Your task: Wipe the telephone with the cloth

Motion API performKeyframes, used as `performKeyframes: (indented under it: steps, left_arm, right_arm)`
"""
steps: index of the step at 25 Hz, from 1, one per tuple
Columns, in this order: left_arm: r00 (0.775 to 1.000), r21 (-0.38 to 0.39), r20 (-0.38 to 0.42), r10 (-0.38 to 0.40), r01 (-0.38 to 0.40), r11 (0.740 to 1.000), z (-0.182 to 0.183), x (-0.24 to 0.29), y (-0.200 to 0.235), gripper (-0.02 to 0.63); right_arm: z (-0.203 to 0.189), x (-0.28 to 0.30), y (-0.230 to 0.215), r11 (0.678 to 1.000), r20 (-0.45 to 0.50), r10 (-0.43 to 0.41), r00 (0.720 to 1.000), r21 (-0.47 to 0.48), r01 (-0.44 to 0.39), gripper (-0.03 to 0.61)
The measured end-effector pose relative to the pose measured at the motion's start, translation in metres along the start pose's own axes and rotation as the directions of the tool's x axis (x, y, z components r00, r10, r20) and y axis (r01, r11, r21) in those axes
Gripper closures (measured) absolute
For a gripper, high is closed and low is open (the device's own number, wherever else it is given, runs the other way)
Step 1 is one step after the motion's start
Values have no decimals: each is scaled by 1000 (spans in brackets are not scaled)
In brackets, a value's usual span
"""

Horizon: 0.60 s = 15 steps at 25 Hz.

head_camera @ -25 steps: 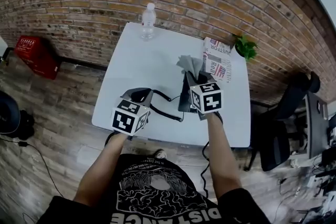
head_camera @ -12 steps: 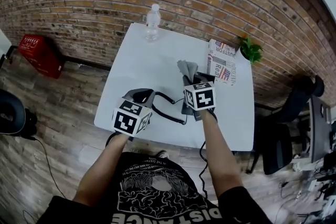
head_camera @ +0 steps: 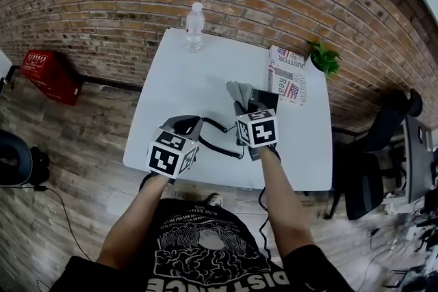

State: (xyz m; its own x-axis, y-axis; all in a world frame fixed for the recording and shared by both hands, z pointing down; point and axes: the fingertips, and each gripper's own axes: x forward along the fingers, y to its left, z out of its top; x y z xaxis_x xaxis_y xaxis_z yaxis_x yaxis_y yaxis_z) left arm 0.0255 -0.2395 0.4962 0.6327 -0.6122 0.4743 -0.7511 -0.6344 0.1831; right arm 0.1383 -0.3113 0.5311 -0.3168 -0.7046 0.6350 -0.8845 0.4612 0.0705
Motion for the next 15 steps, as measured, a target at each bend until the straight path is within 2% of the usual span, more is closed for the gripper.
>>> performKeyframes:
  steps: [15]
  left_arm:
    - [1000,-11,-15,-27,27,1000,-15,-11,-11,607]
  right_arm:
    - [-34,-14,21,1000,-49,3,999,13,-3,568]
